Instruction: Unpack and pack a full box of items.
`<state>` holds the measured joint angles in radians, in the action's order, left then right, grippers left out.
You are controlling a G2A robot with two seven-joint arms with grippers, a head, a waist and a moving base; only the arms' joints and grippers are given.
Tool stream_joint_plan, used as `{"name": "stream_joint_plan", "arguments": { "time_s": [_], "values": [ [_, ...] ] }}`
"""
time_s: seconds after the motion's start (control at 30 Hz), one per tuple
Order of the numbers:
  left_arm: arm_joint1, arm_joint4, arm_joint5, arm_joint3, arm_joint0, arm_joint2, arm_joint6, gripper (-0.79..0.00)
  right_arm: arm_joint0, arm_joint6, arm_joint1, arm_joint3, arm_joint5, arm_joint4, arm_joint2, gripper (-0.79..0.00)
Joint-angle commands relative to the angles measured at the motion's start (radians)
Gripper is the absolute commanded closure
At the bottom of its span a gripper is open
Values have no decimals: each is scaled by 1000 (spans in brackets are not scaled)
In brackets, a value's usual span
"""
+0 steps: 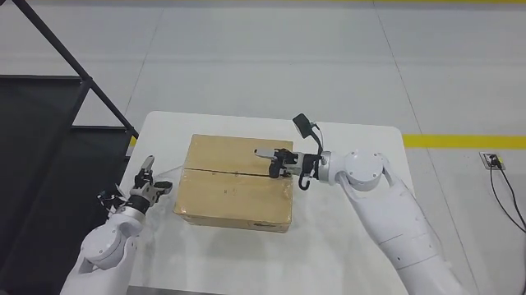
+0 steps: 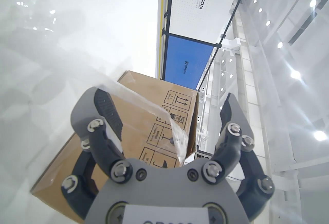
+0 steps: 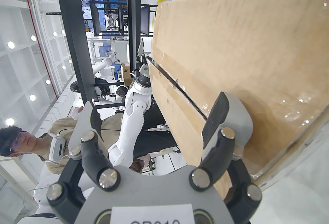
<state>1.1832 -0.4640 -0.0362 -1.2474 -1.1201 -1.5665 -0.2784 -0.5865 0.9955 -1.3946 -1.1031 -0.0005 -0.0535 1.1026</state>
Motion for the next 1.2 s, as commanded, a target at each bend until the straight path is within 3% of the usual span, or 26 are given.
{"name": "stream_joint_plan", "arguments": {
  "time_s": [0.0, 0.2, 0.43, 0.6, 0.77, 1.17],
  "values": [
    [1, -6, -10, 30, 25, 2, 6, -785, -2, -1, 1, -3, 1, 0, 0, -785],
    [6, -22, -17, 74, 78, 14, 16, -785, -6, -6, 5, -12, 7, -1, -1, -785],
    [6, 0, 28, 35, 21, 15, 9, -785, -4, -7, 8, -12, 10, -4, -4, -785],
    [6, 22, -20, 63, 41, 35, -23, -785, 10, -4, 7, -7, 12, -8, -15, -785],
    [8, 53, -1, 83, 49, 54, -37, -785, 23, -4, 6, 4, 12, -12, -26, -785],
    [9, 2, -14, 188, 146, 32, -57, -785, 29, -8, 9, 10, 11, -16, -34, -785]
  ]
}}
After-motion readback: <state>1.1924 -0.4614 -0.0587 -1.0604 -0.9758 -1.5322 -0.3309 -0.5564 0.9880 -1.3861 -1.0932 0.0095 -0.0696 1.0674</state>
